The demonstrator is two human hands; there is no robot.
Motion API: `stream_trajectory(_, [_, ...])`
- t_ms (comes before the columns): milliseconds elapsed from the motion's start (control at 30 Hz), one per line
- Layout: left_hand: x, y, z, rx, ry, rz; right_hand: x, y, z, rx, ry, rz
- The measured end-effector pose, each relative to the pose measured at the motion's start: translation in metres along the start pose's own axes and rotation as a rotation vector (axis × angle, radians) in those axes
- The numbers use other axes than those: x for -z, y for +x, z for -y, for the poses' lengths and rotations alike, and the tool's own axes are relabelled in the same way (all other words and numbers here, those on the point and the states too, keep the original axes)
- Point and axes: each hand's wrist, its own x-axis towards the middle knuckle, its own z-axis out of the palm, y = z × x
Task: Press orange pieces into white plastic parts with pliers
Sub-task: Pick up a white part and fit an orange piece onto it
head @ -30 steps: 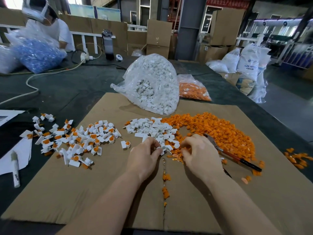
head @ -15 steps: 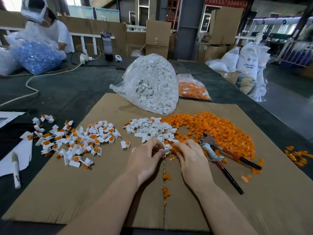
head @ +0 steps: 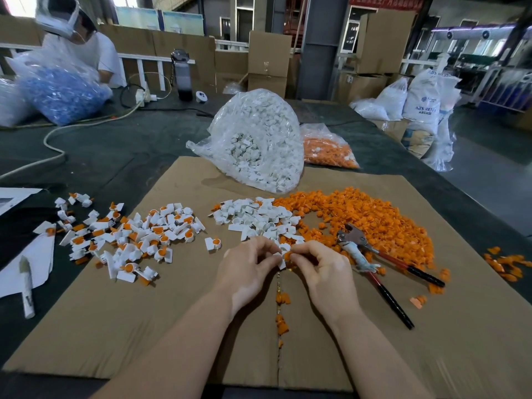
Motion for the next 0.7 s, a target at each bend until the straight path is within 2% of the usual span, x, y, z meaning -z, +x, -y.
stream_trajectory(233, [0.0006,-0.0022,-0.0001,0.044,-0.102,-0.01,-0.0058,-0.0017,0.0018,0.121,-0.333,-0.014])
stream_trajectory(433, [0.0011,-0.0032,-0.0011,0.053,-0.103,0.005,-0.0072,-0.0028,0.0033,0.182,-0.419,0.044])
stream_trajectory(567, [0.0002,-0.0035,-0.0013,0.03,-0.087,-0.001,-0.0076,-0.0019,0.0014,0.181,-0.417,0.061])
stream_trajectory(700, [0.0007,-0.0021,0.0,0.004,-0.121,-0.016,-0.003,-0.0031,0.0037,0.165,-0.272,0.02])
